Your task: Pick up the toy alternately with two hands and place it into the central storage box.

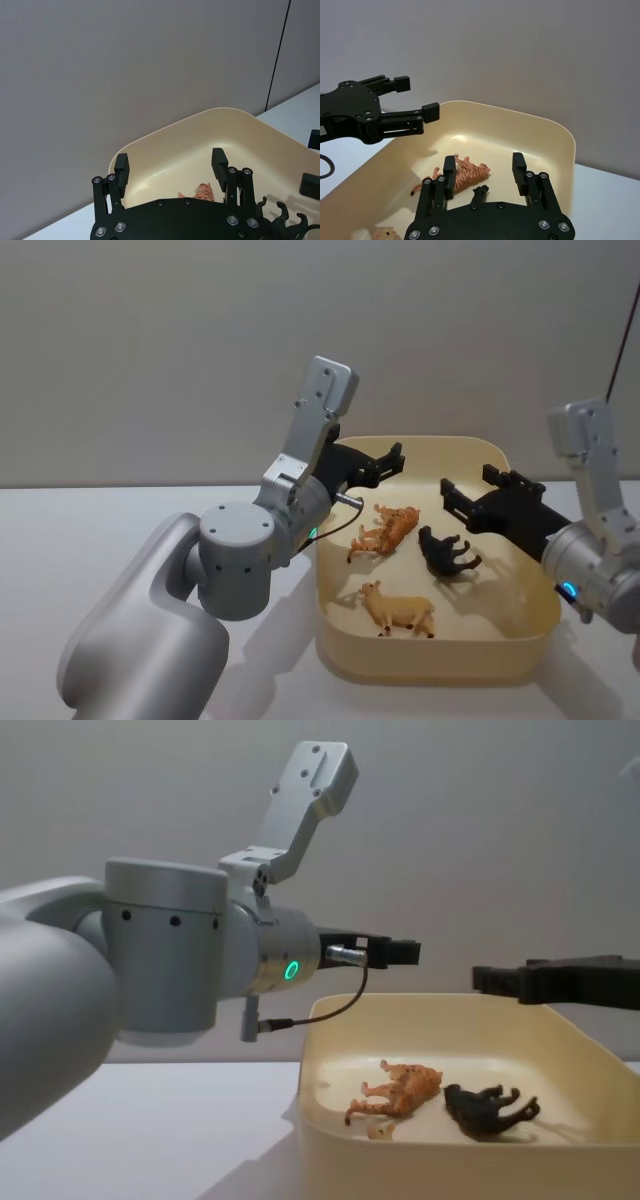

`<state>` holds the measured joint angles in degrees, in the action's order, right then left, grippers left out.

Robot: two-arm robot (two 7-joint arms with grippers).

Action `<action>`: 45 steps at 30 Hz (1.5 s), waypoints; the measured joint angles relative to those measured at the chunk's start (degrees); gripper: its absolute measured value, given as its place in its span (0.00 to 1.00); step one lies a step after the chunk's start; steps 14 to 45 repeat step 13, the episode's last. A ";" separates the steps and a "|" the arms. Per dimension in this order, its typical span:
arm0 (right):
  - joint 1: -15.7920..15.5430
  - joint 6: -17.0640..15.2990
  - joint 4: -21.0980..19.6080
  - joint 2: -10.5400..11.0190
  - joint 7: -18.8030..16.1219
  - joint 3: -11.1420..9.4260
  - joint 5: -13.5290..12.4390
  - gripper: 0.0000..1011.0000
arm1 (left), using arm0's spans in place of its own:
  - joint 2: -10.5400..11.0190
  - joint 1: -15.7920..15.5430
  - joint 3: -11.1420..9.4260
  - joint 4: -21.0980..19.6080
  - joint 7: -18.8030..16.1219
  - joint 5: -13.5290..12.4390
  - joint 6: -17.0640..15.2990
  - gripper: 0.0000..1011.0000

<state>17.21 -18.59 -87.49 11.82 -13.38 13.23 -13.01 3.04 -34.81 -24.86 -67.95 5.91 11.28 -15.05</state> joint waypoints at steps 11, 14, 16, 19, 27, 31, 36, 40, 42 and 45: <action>0.83 -0.45 0.81 -0.84 -0.61 0.69 0.57 0.94 | 0.00 0.00 0.00 0.00 0.00 0.00 0.00 0.99; 0.93 -0.51 0.91 -0.94 -0.67 0.77 0.66 0.98 | 0.00 0.00 0.00 0.00 0.00 0.00 0.00 0.99; 0.93 -0.51 0.91 -0.94 -0.67 0.77 0.66 0.98 | 0.00 0.00 0.00 0.00 0.00 0.00 0.00 0.99; 0.93 -0.51 0.91 -0.94 -0.67 0.77 0.66 0.98 | 0.00 0.00 0.00 0.00 0.00 0.00 0.00 0.99; 0.93 -0.51 0.91 -0.94 -0.67 0.77 0.66 0.98 | 0.00 0.00 0.00 0.00 0.00 0.00 0.00 0.99; 0.93 -0.51 0.91 -0.94 -0.67 0.77 0.66 0.98 | 0.00 0.00 0.00 0.00 0.00 0.00 0.00 0.99; 0.93 -0.51 0.91 -0.94 -0.67 0.77 0.66 0.98 | 0.00 0.00 0.00 0.00 0.00 0.00 0.00 0.99; 0.93 -0.51 0.91 -0.94 -0.67 0.77 0.66 0.98 | 0.00 0.00 0.00 0.00 0.00 0.00 0.00 0.99; 0.93 -0.51 0.91 -0.94 -0.67 0.77 0.66 0.98 | 0.00 0.00 0.00 0.00 0.00 0.00 0.00 0.99; 0.93 -0.51 0.91 -0.94 -0.67 0.77 0.66 0.98 | 0.00 0.00 0.00 0.00 0.00 0.00 0.00 0.99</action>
